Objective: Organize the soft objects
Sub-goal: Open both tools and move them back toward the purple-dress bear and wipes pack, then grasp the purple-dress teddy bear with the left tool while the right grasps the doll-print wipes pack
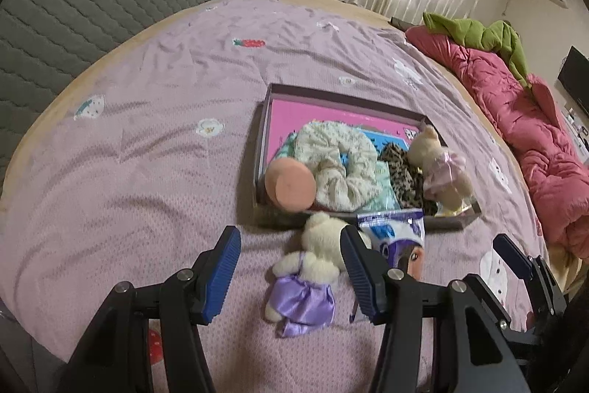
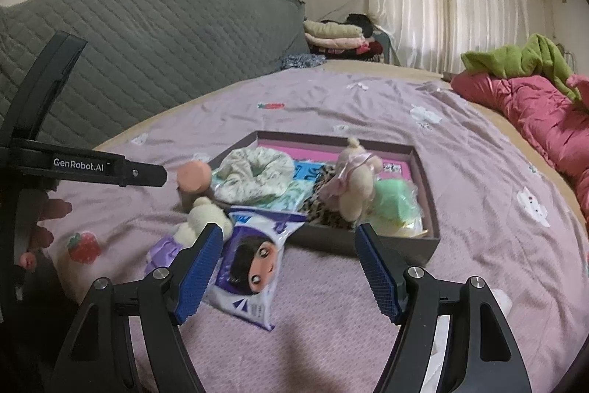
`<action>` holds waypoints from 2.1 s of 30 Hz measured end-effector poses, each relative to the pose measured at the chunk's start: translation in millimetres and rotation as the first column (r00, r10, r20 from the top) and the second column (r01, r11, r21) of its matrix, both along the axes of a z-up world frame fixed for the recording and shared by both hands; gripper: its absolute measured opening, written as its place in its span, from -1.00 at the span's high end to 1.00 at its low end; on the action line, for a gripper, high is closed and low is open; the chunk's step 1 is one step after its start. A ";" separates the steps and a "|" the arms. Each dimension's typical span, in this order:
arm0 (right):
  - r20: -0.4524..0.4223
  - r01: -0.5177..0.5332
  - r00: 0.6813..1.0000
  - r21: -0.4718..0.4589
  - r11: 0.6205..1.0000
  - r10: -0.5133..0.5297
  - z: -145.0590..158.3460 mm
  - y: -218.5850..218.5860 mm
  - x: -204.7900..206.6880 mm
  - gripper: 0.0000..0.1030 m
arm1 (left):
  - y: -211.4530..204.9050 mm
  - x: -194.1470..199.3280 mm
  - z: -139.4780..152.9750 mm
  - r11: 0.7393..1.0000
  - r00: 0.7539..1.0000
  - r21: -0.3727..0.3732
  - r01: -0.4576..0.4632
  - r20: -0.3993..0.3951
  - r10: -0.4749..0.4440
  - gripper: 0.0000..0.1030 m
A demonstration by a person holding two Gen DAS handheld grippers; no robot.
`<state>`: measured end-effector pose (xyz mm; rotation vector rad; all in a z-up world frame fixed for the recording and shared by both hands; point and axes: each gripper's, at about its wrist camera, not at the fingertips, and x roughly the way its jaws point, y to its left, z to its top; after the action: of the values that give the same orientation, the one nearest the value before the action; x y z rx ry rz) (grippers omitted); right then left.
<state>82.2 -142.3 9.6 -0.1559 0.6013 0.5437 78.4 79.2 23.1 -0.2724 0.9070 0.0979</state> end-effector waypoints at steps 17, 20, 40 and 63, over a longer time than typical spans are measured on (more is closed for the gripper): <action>-0.052 -0.002 0.999 -0.036 0.999 0.000 -3.8 9.3 -22.5 -0.47 | -14.5 -25.0 -7.6 0.999 0.998 0.004 0.054 -0.018 -0.054 -0.12; -0.065 -0.005 0.998 -0.039 0.999 0.003 -6.4 15.0 -24.6 -0.47 | -17.0 -27.6 -12.8 0.998 0.997 0.002 0.071 -0.034 -0.071 -0.13; -0.133 -0.007 0.991 -0.056 0.998 0.000 -46.2 34.2 1.1 -0.47 | -18.9 -20.9 -42.7 0.993 0.989 -0.037 0.110 -0.098 -0.114 -0.14; -0.198 0.005 0.980 -0.055 0.998 -0.016 -78.8 47.6 51.7 -0.44 | -16.6 22.6 -74.2 0.984 0.973 -0.067 0.163 -0.152 -0.171 -0.14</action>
<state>133.9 -94.7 -69.2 -0.1502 0.8111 0.5366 101.0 62.6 -51.1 -0.2397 1.0876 -0.0621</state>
